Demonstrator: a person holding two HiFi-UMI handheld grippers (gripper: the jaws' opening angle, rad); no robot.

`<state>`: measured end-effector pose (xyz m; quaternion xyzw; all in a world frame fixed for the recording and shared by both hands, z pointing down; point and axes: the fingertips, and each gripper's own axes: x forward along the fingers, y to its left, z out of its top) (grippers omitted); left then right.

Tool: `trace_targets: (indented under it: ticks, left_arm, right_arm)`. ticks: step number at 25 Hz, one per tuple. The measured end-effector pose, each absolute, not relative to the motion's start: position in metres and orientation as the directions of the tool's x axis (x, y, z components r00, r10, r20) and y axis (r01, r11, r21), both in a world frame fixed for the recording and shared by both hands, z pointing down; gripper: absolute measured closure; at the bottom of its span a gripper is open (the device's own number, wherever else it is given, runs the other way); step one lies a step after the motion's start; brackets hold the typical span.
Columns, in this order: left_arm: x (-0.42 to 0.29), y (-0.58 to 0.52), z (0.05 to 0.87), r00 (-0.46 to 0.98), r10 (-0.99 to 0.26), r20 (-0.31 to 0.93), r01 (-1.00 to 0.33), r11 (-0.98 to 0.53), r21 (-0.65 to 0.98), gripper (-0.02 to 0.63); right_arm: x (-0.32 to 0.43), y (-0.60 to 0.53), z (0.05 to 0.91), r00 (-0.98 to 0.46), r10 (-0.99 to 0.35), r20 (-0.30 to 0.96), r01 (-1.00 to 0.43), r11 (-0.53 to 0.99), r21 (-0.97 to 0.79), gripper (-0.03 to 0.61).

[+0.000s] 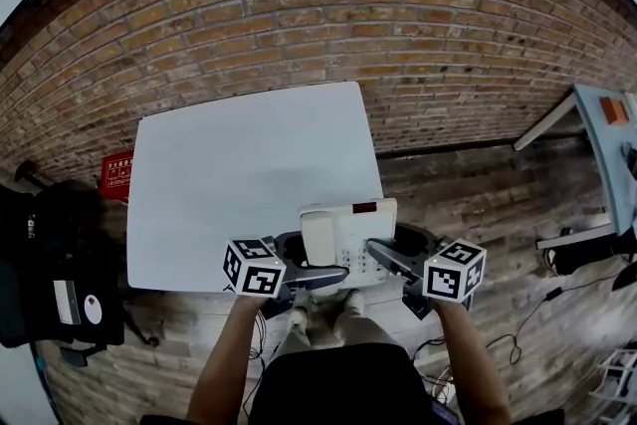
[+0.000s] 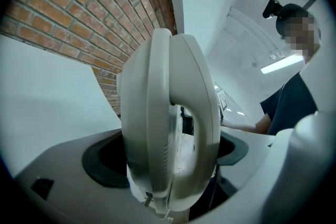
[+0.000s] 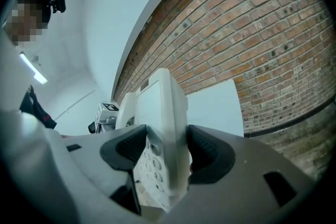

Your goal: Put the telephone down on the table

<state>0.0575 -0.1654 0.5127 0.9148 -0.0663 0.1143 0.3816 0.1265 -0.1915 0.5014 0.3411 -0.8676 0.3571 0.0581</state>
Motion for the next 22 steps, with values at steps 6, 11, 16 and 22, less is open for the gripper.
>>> trace_targets:
  ticks: [6, 11, 16, 22]
  left_arm:
    - [0.062, -0.177, 0.539, 0.96, -0.023, 0.278, -0.221, -0.672, 0.707, 0.164]
    - [0.063, -0.18, 0.56, 0.959, -0.011, 0.283, -0.222, -0.651, 0.726, 0.164]
    - [0.067, -0.183, 0.578, 0.95, -0.012, 0.313, -0.249, -0.633, 0.733, 0.164]
    - [0.066, -0.186, 0.596, 0.937, 0.013, 0.348, -0.266, -0.617, 0.74, 0.166]
  right_arm:
    - [0.132, -0.203, 0.53, -0.762, -0.541, 0.355, -0.627, 0.483, -0.611, 0.333]
    - [0.132, -0.208, 0.549, -0.762, -0.523, 0.383, -0.632, 0.468, -0.618, 0.333]
    - [0.138, -0.212, 0.569, -0.742, -0.525, 0.417, -0.655, 0.436, -0.618, 0.333]
    - [0.14, -0.215, 0.588, -0.726, -0.519, 0.45, -0.672, 0.401, -0.622, 0.333]
